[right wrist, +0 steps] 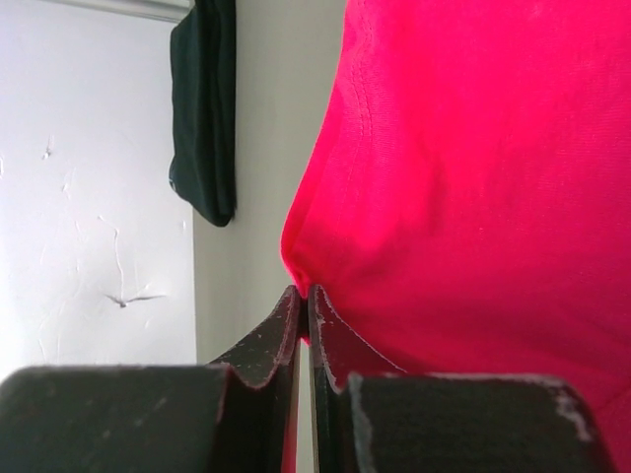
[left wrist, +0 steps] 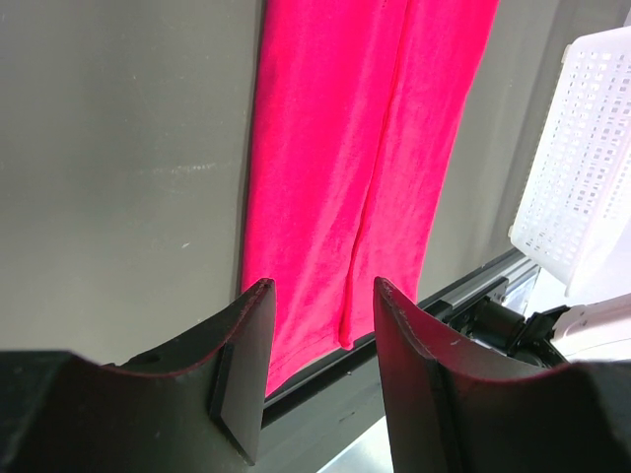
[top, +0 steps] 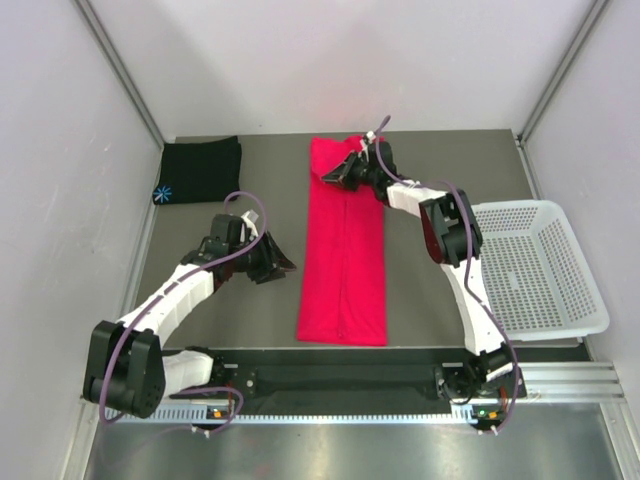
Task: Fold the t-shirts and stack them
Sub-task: Fold the tshirt
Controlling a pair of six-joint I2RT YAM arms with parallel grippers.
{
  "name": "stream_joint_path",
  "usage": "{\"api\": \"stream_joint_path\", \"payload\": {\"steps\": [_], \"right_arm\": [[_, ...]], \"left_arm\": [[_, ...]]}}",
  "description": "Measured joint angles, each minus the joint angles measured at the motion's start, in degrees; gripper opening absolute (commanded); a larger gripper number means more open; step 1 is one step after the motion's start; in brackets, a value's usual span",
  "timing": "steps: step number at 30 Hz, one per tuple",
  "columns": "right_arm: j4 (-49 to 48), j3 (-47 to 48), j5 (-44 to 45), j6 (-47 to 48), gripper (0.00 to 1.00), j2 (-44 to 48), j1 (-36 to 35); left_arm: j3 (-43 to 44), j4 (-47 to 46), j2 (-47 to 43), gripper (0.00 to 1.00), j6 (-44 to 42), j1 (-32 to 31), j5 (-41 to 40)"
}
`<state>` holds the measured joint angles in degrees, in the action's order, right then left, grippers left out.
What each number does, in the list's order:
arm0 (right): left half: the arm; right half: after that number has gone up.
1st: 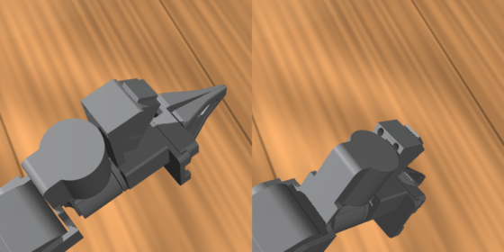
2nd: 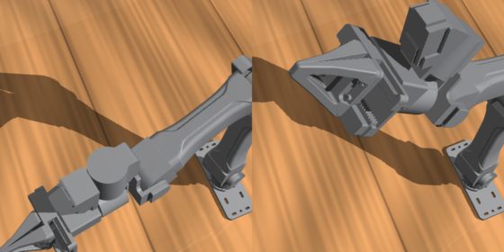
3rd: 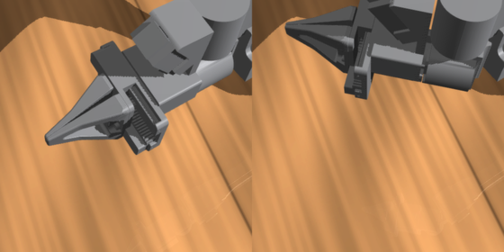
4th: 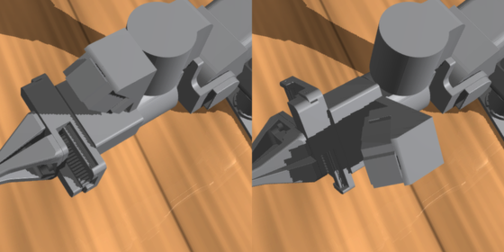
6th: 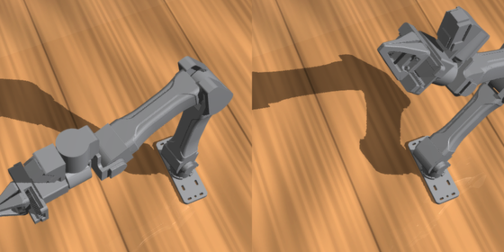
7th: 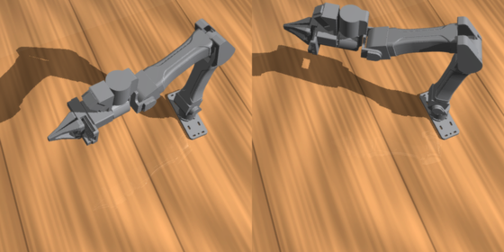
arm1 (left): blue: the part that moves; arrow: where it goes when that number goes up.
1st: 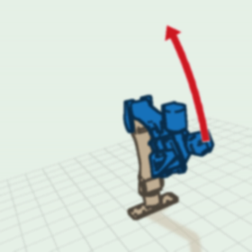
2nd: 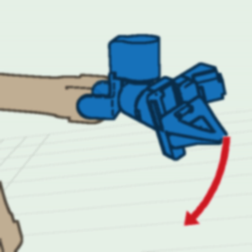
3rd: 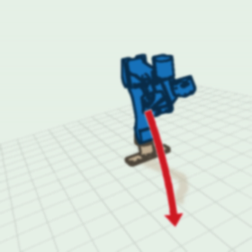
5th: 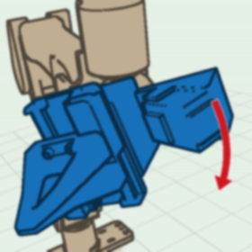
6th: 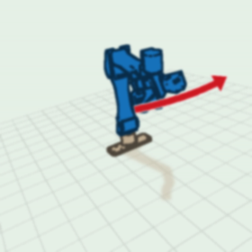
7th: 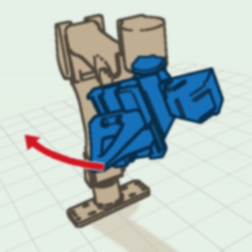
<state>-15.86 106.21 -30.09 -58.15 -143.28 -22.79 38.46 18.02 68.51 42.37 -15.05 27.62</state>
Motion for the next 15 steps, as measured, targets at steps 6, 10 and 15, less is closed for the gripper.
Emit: {"api": "stream_joint_path", "payload": {"steps": [6, 10, 15], "right_arm": [[0.5, 0.7, 0.0, -0.5, 0.18, -0.7, -0.6], [0.8, 0.6, -1.0, -0.3, 0.29, -0.6, -0.7], [6.1, -2.1, -2.1, 4.0, 0.39, 1.3, -0.3]], "left_arm": [[0.0, 0.0, 0.0, 0.49, 0.0, 0.0, 0.0], [0.0, 0.0, 0.0, 0.50, 0.0, 0.0, 0.0], [0.2, 0.2, 0.7, 0.51, -0.3, 0.0, 0.0]]}}
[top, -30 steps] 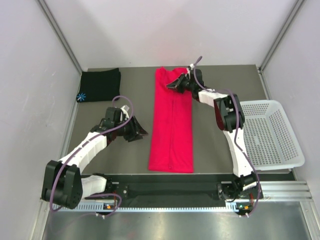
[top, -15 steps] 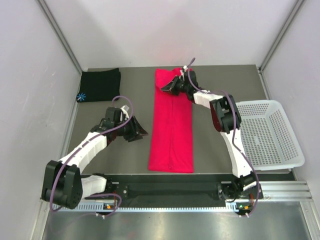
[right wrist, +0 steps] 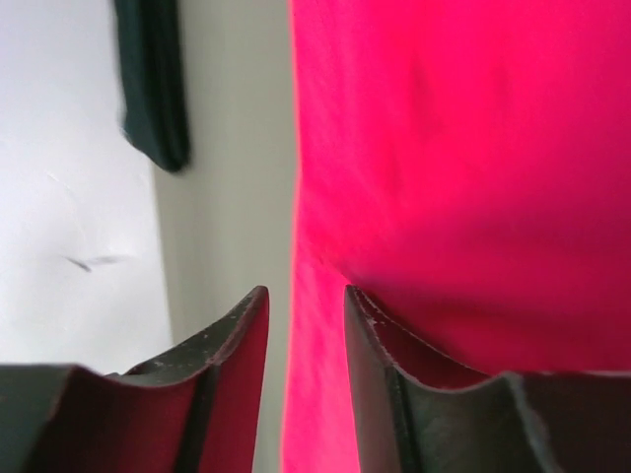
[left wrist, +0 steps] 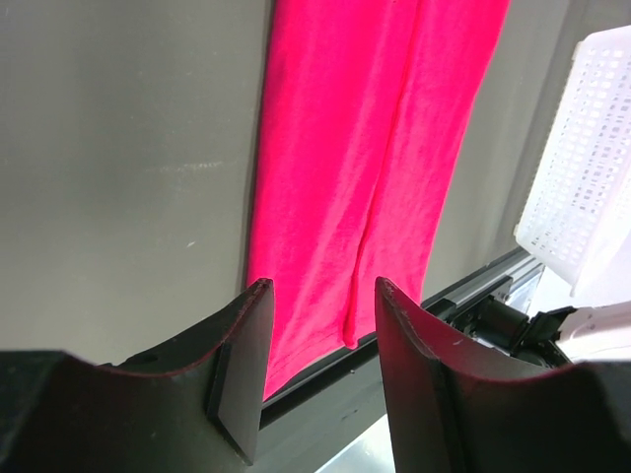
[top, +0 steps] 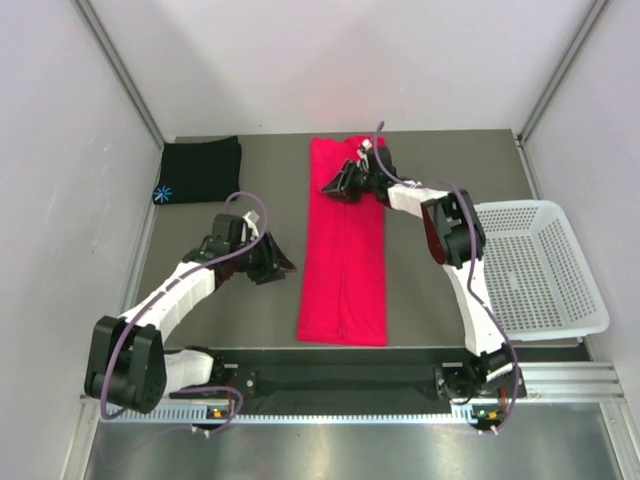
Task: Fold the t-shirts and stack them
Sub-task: Fold the tshirt
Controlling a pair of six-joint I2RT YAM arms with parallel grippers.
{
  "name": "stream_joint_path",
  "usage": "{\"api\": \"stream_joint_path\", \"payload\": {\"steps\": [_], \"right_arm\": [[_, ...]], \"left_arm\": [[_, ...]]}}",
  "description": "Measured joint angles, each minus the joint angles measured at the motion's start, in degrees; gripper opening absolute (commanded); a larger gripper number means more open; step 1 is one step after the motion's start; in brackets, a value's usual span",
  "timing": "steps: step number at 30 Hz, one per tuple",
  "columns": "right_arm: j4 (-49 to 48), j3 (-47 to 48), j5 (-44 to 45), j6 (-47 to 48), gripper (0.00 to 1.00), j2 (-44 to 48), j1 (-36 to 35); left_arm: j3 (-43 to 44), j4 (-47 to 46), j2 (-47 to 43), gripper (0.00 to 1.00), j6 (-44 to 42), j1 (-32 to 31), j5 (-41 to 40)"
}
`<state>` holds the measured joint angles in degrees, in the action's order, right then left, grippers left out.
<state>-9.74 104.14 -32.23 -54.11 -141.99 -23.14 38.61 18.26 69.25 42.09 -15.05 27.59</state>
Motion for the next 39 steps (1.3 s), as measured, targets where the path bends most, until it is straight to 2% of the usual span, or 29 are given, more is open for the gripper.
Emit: {"api": "stream_joint_path", "payload": {"steps": [6, 9, 10, 14, 16, 21, 25, 28, 33, 39], "right_arm": [[17.2, -6.6, -0.5, 12.5, 0.43, 10.7, 2.5], [24.6, -12.1, -0.4, 19.3, 0.50, 20.8, 6.1], [26.7, -14.9, -0.4, 21.6, 0.53, 25.2, 7.8], [34.7, -25.7, 0.3, 29.1, 0.53, 41.3, 13.0], [37.7, -32.9, 0.3, 31.5, 0.53, 49.4, 13.3], [41.2, -56.3, -0.9, 31.6, 0.54, 67.3, 7.0], [40.4, -69.6, -1.6, 27.7, 0.55, 77.6, 0.6], [37.6, -78.2, -2.6, 23.7, 0.54, 85.1, -1.6], [34.9, -86.0, -3.7, 19.5, 0.54, 89.9, -2.5], [28.0, -90.3, -5.7, 16.5, 0.52, 86.6, -2.6]], "left_arm": [[1.6, 3.2, 1.6, 0.51, -1.0, 0.0, -0.3], [2.6, 5.5, 1.9, 0.54, -1.7, 0.0, -0.4], [2.6, 6.1, 2.0, 0.59, -1.8, 0.0, -0.3], [2.7, 9.0, 2.0, 0.60, -1.6, 0.0, 0.4], [2.7, 10.4, 2.0, 0.59, -1.5, 0.0, 0.9], [2.1, 13.6, -0.4, 0.59, -0.8, -1.3, 0.9], [0.0, 15.3, -3.5, 0.60, 0.7, -4.0, 0.5], [-4.2, 15.8, -5.8, 0.60, 3.3, -6.9, 0.1], [-11.0, 16.4, -8.2, 0.59, 9.1, -11.7, -0.3], [-13.3, 14.8, -10.5, 0.57, 14.5, -14.3, -2.4]]}}
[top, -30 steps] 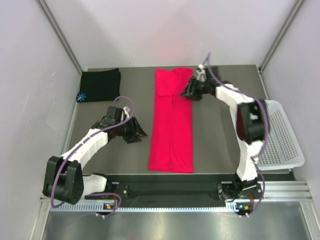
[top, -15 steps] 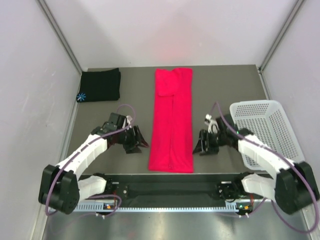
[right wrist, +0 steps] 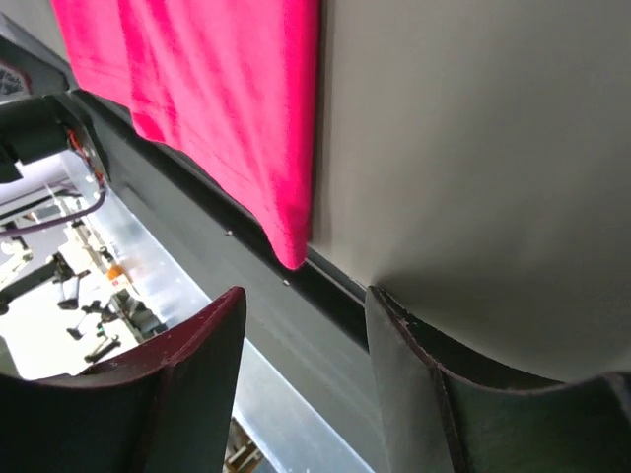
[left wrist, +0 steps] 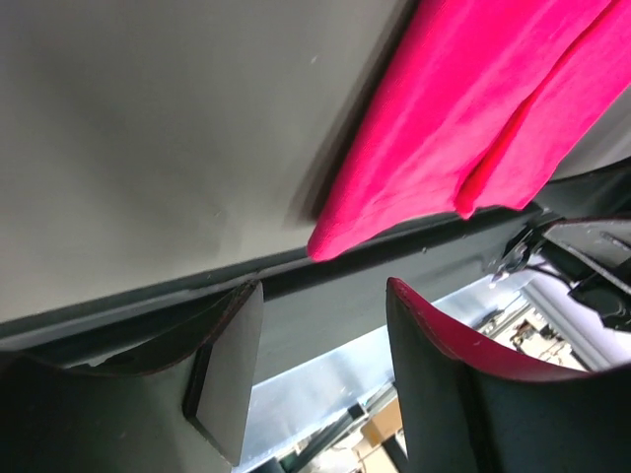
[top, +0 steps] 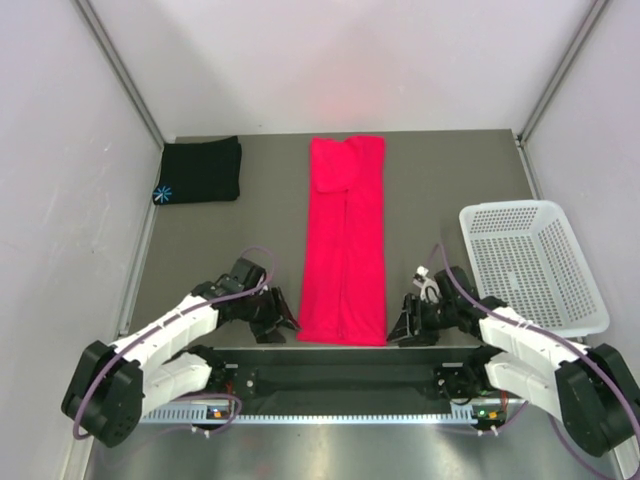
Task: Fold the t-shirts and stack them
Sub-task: Fold the tshirt
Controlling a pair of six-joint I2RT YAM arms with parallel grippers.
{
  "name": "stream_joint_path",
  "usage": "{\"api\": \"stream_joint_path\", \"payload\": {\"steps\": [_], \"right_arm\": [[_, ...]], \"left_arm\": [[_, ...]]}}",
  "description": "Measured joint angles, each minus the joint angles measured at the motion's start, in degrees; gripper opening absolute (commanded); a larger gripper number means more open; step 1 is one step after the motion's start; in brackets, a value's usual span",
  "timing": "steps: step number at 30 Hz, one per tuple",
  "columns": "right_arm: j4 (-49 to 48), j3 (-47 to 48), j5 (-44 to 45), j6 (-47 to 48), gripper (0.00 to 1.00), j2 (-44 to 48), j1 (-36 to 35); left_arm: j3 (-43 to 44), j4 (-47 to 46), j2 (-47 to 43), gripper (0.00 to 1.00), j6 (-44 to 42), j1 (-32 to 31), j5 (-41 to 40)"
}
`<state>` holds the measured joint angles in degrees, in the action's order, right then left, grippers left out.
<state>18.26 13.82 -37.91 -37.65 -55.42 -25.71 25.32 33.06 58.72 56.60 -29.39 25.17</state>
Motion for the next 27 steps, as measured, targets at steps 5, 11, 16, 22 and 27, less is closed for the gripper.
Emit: {"api": "stream_joint_path", "payload": {"steps": [5, 11, 16, 22, 27], "right_arm": [[-3.7, -0.1, 0.2, -1.5, 0.51, -1.1, -0.1], [-7.7, -0.3, 0.1, -3.4, 0.49, -3.8, -0.1], [-9.8, -0.8, -0.4, -4.3, 0.48, -4.7, -0.2], [-12.8, -2.3, -1.5, -5.9, 0.46, -5.3, -1.2], [-15.9, -3.0, -2.5, -7.5, 0.45, -7.0, -2.6]], "left_arm": [[0.0, -3.6, 2.1, 0.56, 2.6, -2.2, -2.1], [-0.9, -6.6, 4.6, 0.52, 4.7, -3.2, -3.0], [-1.5, -7.4, 4.7, 0.51, 5.3, -3.4, -3.8], [-1.8, -8.8, 5.9, 0.50, 5.8, -3.4, -3.9], [-1.8, -10.5, 7.4, 0.46, 6.3, -3.5, -3.1]]}}
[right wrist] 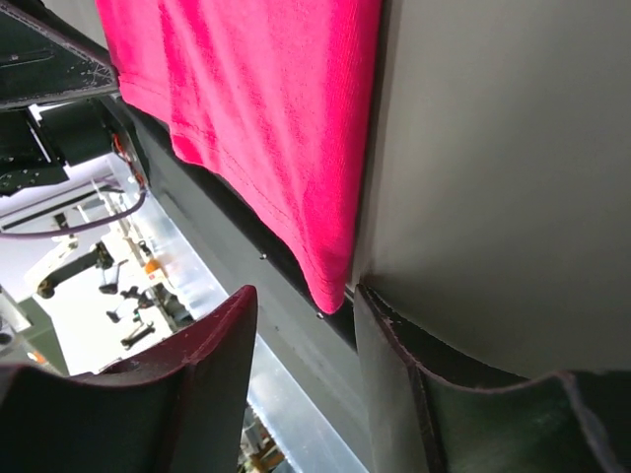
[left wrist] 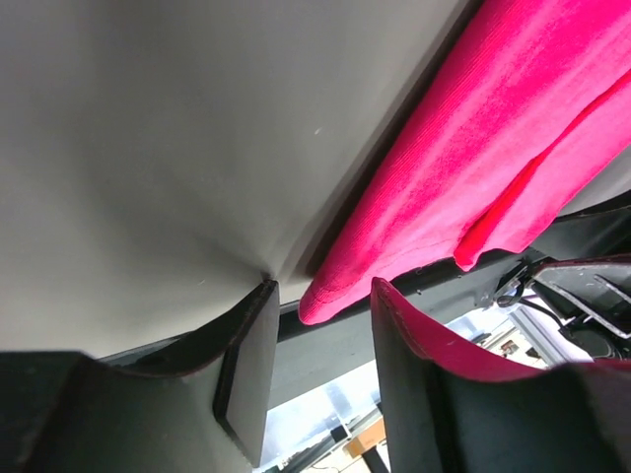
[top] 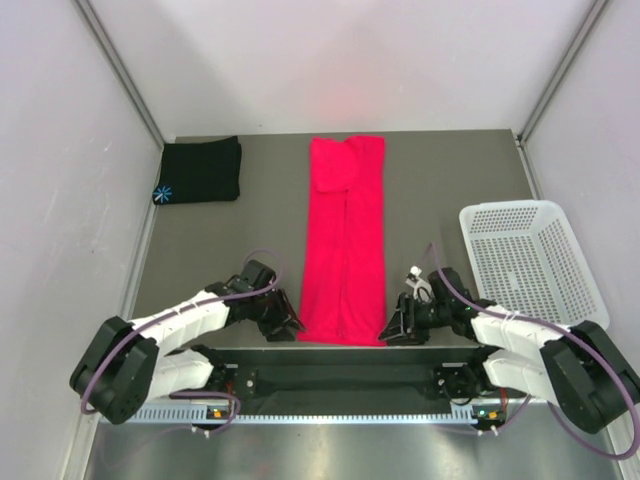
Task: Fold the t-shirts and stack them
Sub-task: Fold the tshirt
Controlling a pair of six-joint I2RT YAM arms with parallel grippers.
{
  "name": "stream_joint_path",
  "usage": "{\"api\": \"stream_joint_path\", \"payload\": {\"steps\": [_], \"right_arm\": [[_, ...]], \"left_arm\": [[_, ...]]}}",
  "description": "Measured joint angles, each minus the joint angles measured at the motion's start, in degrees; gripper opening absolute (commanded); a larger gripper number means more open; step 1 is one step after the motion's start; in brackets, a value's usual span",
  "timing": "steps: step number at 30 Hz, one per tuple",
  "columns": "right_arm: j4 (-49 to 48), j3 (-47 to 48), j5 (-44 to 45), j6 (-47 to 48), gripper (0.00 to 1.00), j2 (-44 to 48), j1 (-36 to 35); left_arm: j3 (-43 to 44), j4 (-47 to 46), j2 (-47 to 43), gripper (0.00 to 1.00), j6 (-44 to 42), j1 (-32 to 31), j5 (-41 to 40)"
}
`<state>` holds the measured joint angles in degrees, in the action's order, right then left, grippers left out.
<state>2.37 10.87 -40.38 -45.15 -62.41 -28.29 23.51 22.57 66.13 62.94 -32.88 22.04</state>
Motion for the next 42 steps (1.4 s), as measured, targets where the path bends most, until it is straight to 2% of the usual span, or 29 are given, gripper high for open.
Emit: {"api": "stream_joint_path", "payload": {"steps": [6, 9, 15, 16, 17, 18, 19, 21, 29, 37, 42], "right_arm": [[-3.0, 0.0, -0.3, -1.6, 0.41, -2.4, -1.5], [-3.5, -0.4, 0.0, -2.1, 0.36, -2.5, -1.6], [-3.6, -0.7, 1.4, -2.6, 0.25, -2.6, -1.7], [-3.7, -0.7, 1.7, -2.6, 0.19, -2.8, -1.7], [-3.7, -0.7, 1.8, -2.5, 0.16, -3.0, -1.7], [-3.7, -0.7, 2.2, -2.4, 0.13, -3.3, -1.7], [-3.9, -0.7, 2.3, -2.4, 0.06, -3.8, -1.7], [-4.2, -0.7, 2.3, -2.2, 0.00, -4.4, -1.7], [-2.7, -0.8, 3.8, -1.3, 0.00, -1.2, -4.0], [3.8, -0.5, 5.2, -3.6, 0.00, 11.7, -7.6], [9.7, 4.9, 6.3, -3.9, 0.00, 12.9, -6.7]], "left_arm": [[-0.1, -1.5, 1.1, 0.37, 0.1, -0.2, 0.4], [-0.1, -2.1, 1.6, 0.33, 0.1, -0.2, 0.5], [-0.8, -2.9, 1.7, 0.13, 0.0, -0.2, 0.4], [-0.8, -3.0, 1.7, 0.10, 0.0, -0.2, 0.4], [-0.8, -3.1, 1.7, 0.02, -0.2, -0.2, 0.5], [-0.8, -3.3, 1.9, 0.00, -0.2, -0.2, 0.6], [-0.8, -3.4, 2.1, 0.00, -0.5, -0.2, 0.6], [-0.8, -3.4, 2.1, 0.00, -0.9, -0.2, 0.7], [-2.4, -2.8, -2.5, 0.00, -0.5, -0.8, 0.9], [-2.3, 2.6, -12.8, 0.00, 1.7, -2.2, 0.8], [3.3, 8.1, -12.0, 0.00, 1.5, -2.3, -0.9]]}}
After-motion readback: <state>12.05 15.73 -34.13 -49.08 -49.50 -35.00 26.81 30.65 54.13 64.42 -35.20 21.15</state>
